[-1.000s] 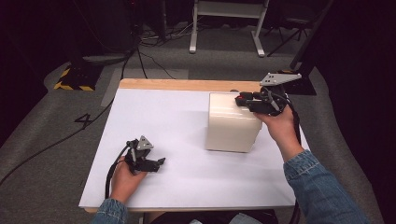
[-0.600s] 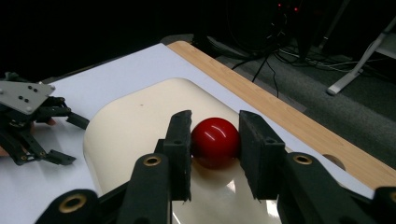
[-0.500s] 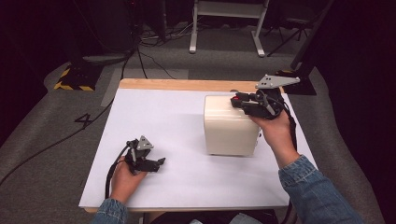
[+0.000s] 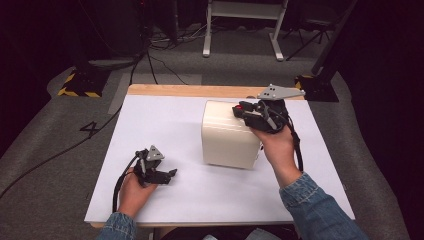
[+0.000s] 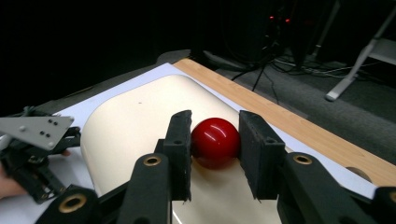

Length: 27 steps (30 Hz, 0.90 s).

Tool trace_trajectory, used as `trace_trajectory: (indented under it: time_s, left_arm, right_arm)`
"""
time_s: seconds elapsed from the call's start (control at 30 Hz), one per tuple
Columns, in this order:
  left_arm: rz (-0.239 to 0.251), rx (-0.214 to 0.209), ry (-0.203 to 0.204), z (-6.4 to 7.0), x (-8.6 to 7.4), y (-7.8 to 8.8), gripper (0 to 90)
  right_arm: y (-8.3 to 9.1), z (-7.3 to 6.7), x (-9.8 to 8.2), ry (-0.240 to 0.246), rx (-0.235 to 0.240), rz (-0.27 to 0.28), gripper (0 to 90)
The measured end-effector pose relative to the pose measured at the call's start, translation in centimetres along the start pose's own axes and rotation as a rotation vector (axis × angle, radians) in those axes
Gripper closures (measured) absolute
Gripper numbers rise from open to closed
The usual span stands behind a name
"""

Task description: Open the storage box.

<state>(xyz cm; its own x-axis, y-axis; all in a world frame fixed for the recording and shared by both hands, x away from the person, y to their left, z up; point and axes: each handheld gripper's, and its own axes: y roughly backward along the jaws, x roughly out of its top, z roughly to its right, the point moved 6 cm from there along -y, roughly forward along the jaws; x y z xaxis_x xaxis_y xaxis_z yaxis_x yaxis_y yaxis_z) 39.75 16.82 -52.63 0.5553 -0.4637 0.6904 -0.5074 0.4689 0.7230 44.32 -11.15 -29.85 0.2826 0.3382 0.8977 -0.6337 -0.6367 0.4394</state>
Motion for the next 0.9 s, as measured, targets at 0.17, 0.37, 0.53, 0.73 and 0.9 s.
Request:
trace_trajectory:
  time_s: [0.17,0.37,0.53,0.73,0.9]
  left_arm:
    - [0.0,-0.001,0.0,0.0,0.0,0.0,19.4]
    - [0.0,-0.001,0.001,0.0,0.0,0.0,19.3]
    - [0.0,-0.001,0.001,0.0,0.0,0.0,19.3]
    - [-0.001,-0.001,0.0,0.0,0.0,0.0,19.4]
    - [0.0,-0.002,0.0,0.0,0.0,0.0,19.4]
  right_arm:
    - [-0.4,-0.6,-0.5,-0.002,-0.041,0.023,66.2]
    - [0.0,-0.9,-1.6,0.002,-0.05,0.006,66.0]
    - [1.6,-1.6,-2.4,0.019,-0.055,-0.002,65.9]
    - [2.2,-1.0,-3.3,-0.005,-0.066,0.015,65.8]
    - [1.9,-1.2,-3.3,0.002,-0.094,0.03,65.7]
